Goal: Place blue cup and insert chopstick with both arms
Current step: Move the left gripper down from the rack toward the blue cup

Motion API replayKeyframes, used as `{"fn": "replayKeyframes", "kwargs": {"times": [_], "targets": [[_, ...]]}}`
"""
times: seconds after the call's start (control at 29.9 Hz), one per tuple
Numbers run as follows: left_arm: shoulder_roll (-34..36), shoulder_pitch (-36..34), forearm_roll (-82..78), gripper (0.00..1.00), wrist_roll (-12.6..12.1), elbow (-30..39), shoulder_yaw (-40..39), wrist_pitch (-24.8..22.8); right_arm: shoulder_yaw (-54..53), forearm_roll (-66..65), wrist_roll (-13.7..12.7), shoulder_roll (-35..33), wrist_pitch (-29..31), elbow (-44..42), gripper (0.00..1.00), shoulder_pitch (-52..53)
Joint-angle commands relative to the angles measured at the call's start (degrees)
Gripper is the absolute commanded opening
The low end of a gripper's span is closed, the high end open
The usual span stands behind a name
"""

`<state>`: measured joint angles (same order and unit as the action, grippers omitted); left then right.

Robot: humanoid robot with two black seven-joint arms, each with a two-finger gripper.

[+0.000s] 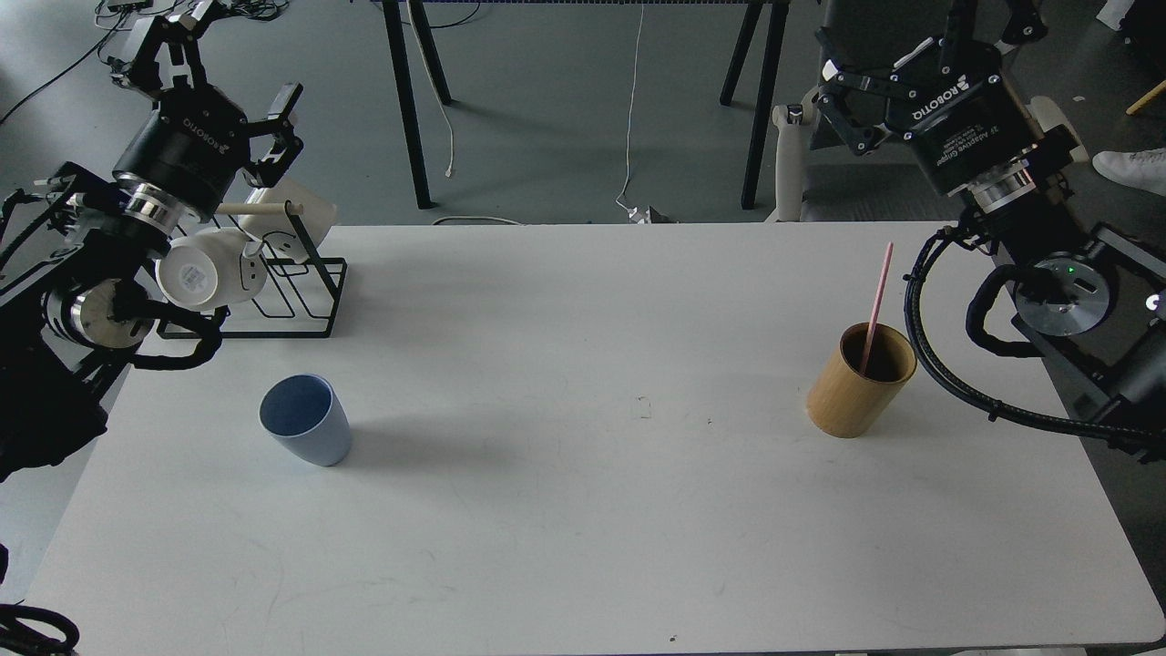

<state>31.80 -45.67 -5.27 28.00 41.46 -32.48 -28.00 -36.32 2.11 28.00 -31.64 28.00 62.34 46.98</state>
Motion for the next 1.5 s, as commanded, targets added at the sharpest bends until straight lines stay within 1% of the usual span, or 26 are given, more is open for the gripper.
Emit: {"fn": "replayKeyframes", "kwargs": {"times": [0.0,0.13,0.27,0.43,0.53,0.6,0.7,0.77,0.8,0.87,0.97,1.04,1.1,1.2,1.37,1.47], "targets": [[0.19,1.98,1.04,0.99,0.00,0.64,-0.47,0.00,-0.06,0.00,0.00,0.00,0.00,0.06,0.96,-0.48],[-0.25,1.99,0.35,0.99,0.00,-0.32,-0.13,0.00,-0.24,0.00,0.00,-0.09,0.00,0.06,0.96,-0.66],[-0.16,1.72,-0.01,0.99,0.00,-3.04,0.14,0.00,-0.50,-0.09,0.00,0.00,0.00,-0.29,0.96,-1.01],[-0.16,0.23,-0.01,0.99,0.00,-1.38,0.23,0.00,-2.43,-0.09,0.00,-0.17,0.00,-0.03,0.96,-1.80],[1.15,-1.09,-0.62,0.99,0.00,2.39,0.58,0.00,-3.66,-0.09,0.00,-0.17,0.00,-0.03,0.96,-2.68],[5.00,-1.44,-4.46,0.99,0.00,6.68,0.84,0.00,-4.10,-0.09,0.00,-0.17,0.00,-0.03,0.96,-2.94],[11.68,-3.11,-12.98,0.99,0.00,15.56,2.85,0.00,-4.19,-0.09,0.00,-0.17,0.00,-0.03,0.96,-3.03],[17.22,-6.17,-18.70,0.99,0.00,22.23,6.62,0.00,-4.19,-0.09,0.00,-0.17,0.00,-0.11,0.96,-3.03],[20.55,-8.71,-21.16,0.99,0.00,25.22,11.08,0.00,-4.11,-0.09,0.00,-0.17,0.00,-0.03,0.96,-3.12],[23.82,-14.07,-23.55,0.99,0.00,28.58,19.61,0.00,-4.11,-0.09,0.00,-0.17,0.00,-0.03,0.96,-3.12],[26.90,-24.52,-27.59,0.99,0.00,30.96,34.19,0.00,-4.19,-0.09,0.00,-0.26,0.00,-0.03,0.96,-3.73],[28.40,-29.81,-32.15,0.99,0.00,31.05,42.46,0.00,-4.19,-0.09,0.00,-0.52,0.00,-0.03,0.96,-3.91],[28.76,-33.33,-38.12,0.99,0.00,30.36,49.24,0.00,-4.11,-0.09,0.00,-0.88,0.00,-0.03,0.96,-4.26],[28.93,-34.40,-48.49,0.99,0.00,28.69,55.06,0.00,-4.54,-0.09,0.00,-1.05,0.00,-0.11,0.96,-5.14],[28.49,-33.88,-62.82,0.99,0.00,25.00,59.81,0.00,-4.81,-0.18,0.00,-1.05,0.00,-0.20,0.96,-5.93],[28.41,-32.39,-68.81,0.99,0.00,22.54,60.61,1.02,-4.81,-0.18,0.00,-0.97,0.00,-0.11,0.96,-6.20]]}}
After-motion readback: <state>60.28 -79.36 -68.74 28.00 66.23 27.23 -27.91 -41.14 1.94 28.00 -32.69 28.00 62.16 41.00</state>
